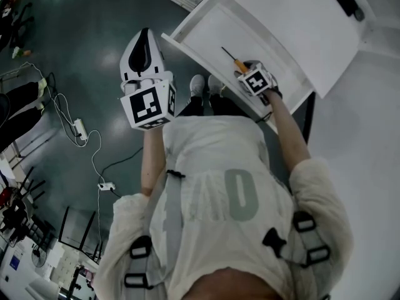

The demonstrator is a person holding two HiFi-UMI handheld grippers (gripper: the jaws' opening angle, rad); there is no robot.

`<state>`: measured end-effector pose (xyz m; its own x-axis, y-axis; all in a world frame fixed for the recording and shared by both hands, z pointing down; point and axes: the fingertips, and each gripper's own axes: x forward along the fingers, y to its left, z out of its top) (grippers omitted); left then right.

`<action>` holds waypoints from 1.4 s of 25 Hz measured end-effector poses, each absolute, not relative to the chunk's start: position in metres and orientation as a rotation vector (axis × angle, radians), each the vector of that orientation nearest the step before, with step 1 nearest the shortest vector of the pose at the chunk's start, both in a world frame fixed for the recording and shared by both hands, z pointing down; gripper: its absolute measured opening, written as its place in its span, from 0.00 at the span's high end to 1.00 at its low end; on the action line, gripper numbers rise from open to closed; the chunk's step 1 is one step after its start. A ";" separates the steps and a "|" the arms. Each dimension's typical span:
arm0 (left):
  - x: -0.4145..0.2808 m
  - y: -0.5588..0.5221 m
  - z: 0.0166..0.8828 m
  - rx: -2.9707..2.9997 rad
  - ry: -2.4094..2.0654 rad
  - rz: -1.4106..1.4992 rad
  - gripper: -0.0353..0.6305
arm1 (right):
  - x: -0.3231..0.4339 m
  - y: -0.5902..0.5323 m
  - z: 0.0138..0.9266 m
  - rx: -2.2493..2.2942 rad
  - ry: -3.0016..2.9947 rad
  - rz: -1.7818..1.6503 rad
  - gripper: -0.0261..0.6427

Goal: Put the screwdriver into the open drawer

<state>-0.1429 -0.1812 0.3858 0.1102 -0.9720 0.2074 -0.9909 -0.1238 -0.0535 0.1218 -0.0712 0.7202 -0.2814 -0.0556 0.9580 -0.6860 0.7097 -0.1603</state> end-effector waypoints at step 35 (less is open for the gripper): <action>-0.132 -0.220 0.361 2.398 -1.949 0.182 0.94 | 0.122 -0.215 0.625 1.017 -1.919 0.613 0.69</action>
